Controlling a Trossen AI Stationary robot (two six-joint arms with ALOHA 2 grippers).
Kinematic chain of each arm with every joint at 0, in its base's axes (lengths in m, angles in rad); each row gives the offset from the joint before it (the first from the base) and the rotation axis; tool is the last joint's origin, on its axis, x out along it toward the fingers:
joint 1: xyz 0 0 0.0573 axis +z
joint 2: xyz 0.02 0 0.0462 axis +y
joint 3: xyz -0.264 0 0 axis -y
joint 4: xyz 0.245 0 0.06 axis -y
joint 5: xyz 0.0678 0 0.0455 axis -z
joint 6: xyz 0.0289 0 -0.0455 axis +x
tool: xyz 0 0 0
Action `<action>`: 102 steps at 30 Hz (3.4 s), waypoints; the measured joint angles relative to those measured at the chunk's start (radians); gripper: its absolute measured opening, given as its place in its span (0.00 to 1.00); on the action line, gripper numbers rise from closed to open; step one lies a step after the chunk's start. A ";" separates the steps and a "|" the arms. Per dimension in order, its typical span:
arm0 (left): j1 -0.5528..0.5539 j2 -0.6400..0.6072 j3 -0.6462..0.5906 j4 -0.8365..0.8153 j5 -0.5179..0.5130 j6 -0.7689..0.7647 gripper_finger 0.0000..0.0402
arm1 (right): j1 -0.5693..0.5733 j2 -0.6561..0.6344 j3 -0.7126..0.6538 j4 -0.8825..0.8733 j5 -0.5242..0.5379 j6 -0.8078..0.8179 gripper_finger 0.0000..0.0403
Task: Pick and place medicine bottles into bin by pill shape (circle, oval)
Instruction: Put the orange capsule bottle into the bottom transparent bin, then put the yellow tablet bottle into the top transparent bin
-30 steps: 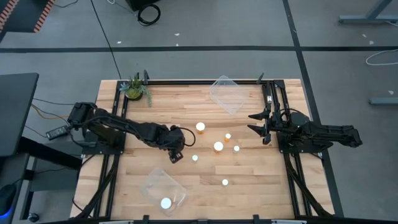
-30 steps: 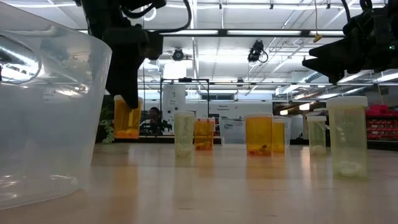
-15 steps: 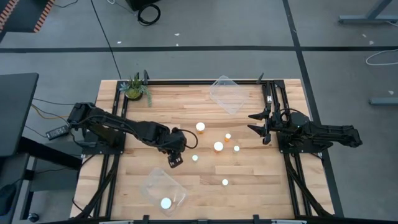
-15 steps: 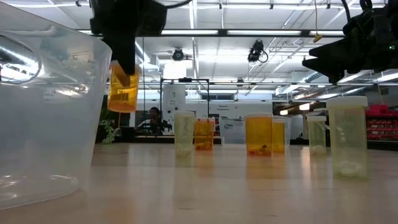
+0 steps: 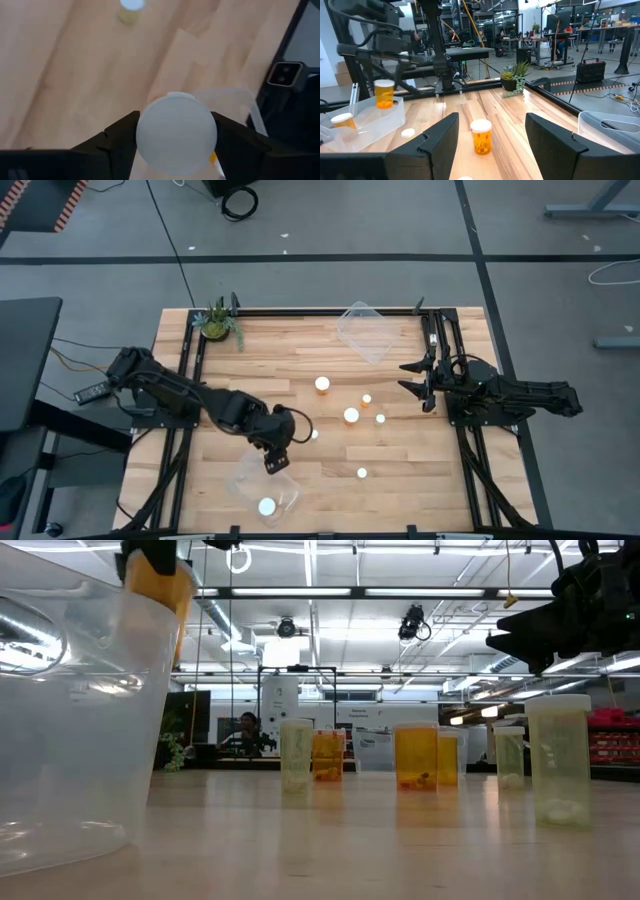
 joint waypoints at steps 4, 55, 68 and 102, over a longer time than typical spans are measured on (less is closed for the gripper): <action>-0.048 0.000 0.000 0.001 0.000 -0.069 0.59 | 0.000 0.000 0.000 0.000 0.000 0.000 0.59; -0.337 0.157 0.000 -0.046 -0.062 -0.470 0.56 | 0.000 0.000 0.000 0.000 0.000 0.000 0.59; -0.409 0.193 -0.001 -0.106 -0.064 -0.583 0.57 | 0.000 0.001 0.000 -0.004 0.000 0.000 0.59; -0.388 0.175 0.010 -0.120 -0.058 -0.612 0.66 | 0.000 0.001 0.000 -0.008 0.000 0.000 0.59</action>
